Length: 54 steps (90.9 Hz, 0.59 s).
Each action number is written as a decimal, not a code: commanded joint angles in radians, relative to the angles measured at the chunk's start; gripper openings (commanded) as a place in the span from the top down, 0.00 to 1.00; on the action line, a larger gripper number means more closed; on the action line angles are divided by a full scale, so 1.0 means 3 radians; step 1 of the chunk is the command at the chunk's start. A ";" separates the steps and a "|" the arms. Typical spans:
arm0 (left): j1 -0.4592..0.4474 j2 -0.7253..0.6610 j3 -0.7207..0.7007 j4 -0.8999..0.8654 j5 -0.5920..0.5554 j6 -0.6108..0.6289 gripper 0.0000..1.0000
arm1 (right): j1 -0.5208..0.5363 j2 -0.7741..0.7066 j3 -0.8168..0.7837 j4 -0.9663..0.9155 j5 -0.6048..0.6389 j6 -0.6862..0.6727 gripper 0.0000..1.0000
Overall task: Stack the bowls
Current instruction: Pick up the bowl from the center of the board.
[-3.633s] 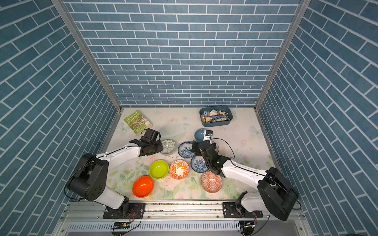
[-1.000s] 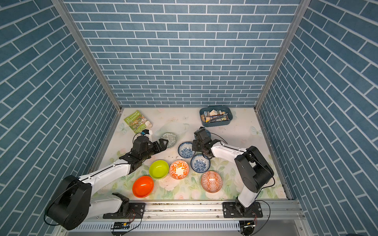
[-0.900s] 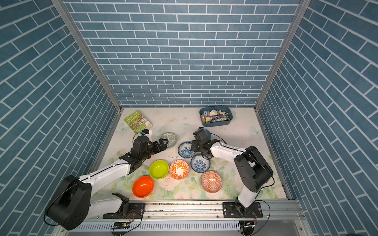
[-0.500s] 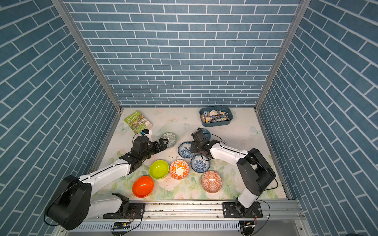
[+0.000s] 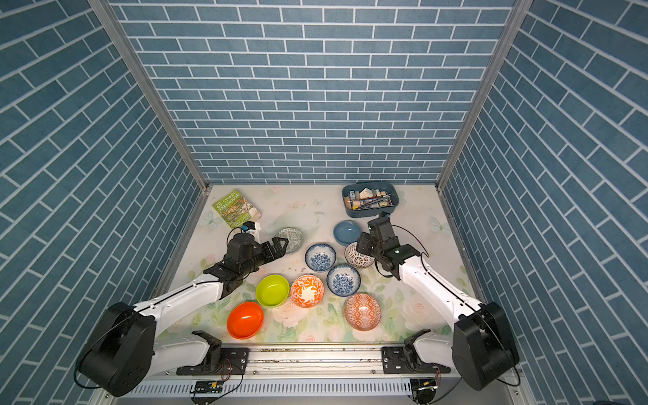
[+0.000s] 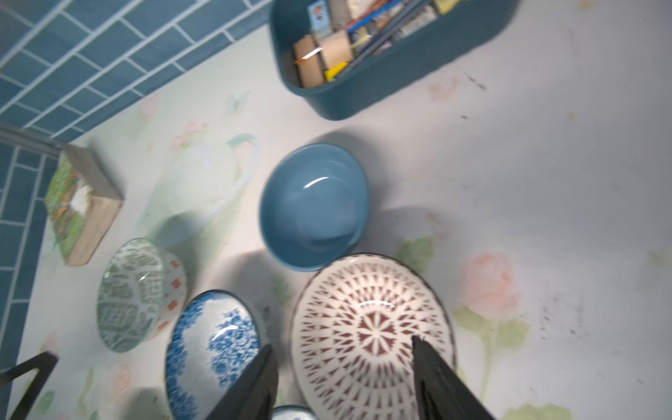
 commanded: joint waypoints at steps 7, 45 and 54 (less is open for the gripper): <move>-0.0017 -0.0046 -0.0050 0.0074 -0.0023 0.0003 0.00 | -0.0333 0.0046 -0.0177 -0.0036 -0.0422 -0.0066 0.38; -0.0017 0.0017 -0.0043 0.0136 -0.0027 0.0008 0.00 | -0.0644 0.0291 -0.0480 0.0304 -0.0748 -0.0151 0.46; -0.0017 0.0040 -0.0029 0.0140 -0.0022 0.0008 0.00 | -0.0640 0.0372 -0.0470 0.0316 -0.0737 -0.0178 0.49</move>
